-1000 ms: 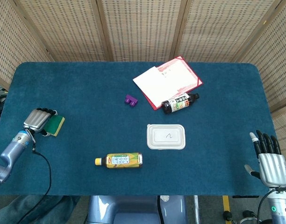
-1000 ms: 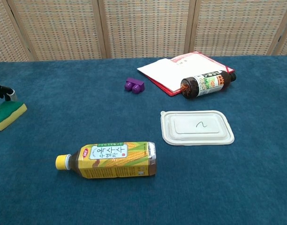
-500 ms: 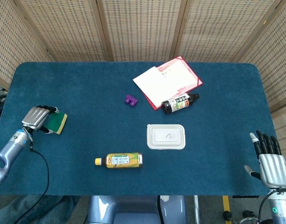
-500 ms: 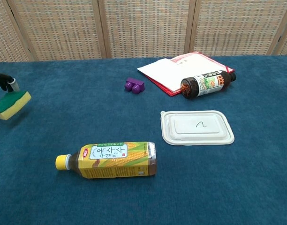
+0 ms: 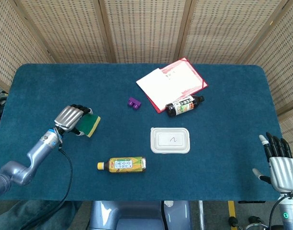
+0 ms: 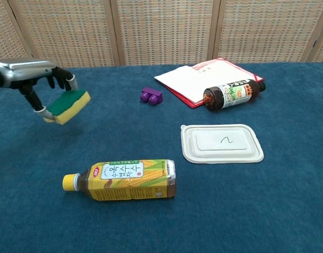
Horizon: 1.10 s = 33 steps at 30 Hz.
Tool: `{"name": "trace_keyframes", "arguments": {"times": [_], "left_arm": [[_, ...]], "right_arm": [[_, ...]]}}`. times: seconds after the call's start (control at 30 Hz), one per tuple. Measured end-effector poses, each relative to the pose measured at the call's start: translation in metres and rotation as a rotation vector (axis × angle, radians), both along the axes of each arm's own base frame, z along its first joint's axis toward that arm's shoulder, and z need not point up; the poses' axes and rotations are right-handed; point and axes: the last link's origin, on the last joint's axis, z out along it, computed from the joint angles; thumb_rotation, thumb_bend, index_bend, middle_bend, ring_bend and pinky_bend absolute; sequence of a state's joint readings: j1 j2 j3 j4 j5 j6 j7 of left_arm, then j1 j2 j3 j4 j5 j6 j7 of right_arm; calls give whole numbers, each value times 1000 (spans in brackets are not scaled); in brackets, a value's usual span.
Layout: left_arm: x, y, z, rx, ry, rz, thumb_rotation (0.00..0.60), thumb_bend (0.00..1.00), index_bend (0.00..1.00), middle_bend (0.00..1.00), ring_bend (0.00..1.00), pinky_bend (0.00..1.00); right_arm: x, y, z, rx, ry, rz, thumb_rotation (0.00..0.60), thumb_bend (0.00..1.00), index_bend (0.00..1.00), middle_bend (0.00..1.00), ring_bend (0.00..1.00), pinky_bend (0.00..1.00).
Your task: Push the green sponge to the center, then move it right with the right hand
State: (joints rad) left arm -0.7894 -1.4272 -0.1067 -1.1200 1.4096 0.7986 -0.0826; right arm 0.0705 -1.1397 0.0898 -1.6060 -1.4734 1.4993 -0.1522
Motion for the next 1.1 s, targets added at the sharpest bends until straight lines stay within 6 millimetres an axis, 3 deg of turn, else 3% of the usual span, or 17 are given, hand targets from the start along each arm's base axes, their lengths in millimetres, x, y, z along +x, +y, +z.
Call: {"name": "trace_keyframes", "arguments": {"times": [0.27, 0.57, 0.67, 0.77, 0.93, 1.1], "left_arm": [[58, 5, -41, -27, 16, -26, 600, 51, 346, 372, 274, 274], [86, -1, -84, -84, 26, -4, 600, 50, 339, 366, 262, 261], [86, -1, -87, -85, 27, 7, 600, 37, 261, 280, 186, 234], [84, -2, -88, -88, 35, 11, 600, 2, 21, 22, 9, 74], [84, -4, -83, -96, -9, 14, 600, 0, 0, 0, 0, 0], [78, -7, -47, -29, -91, -26, 600, 0, 0, 0, 0, 0]], "right_arm": [[-4, -1, 5, -6, -16, -17, 600, 0, 51, 0, 0, 0], [-7, 0, 11, -19, -30, -30, 600, 0, 53, 0, 0, 0], [-8, 0, 12, -18, -31, -30, 600, 0, 54, 0, 0, 0], [-8, -1, 11, -17, -30, -28, 600, 0, 54, 0, 0, 0], [-8, -1, 12, -21, -27, -29, 600, 0, 54, 0, 0, 0], [-8, 0, 10, -18, -19, -29, 600, 0, 54, 0, 0, 0]]}}
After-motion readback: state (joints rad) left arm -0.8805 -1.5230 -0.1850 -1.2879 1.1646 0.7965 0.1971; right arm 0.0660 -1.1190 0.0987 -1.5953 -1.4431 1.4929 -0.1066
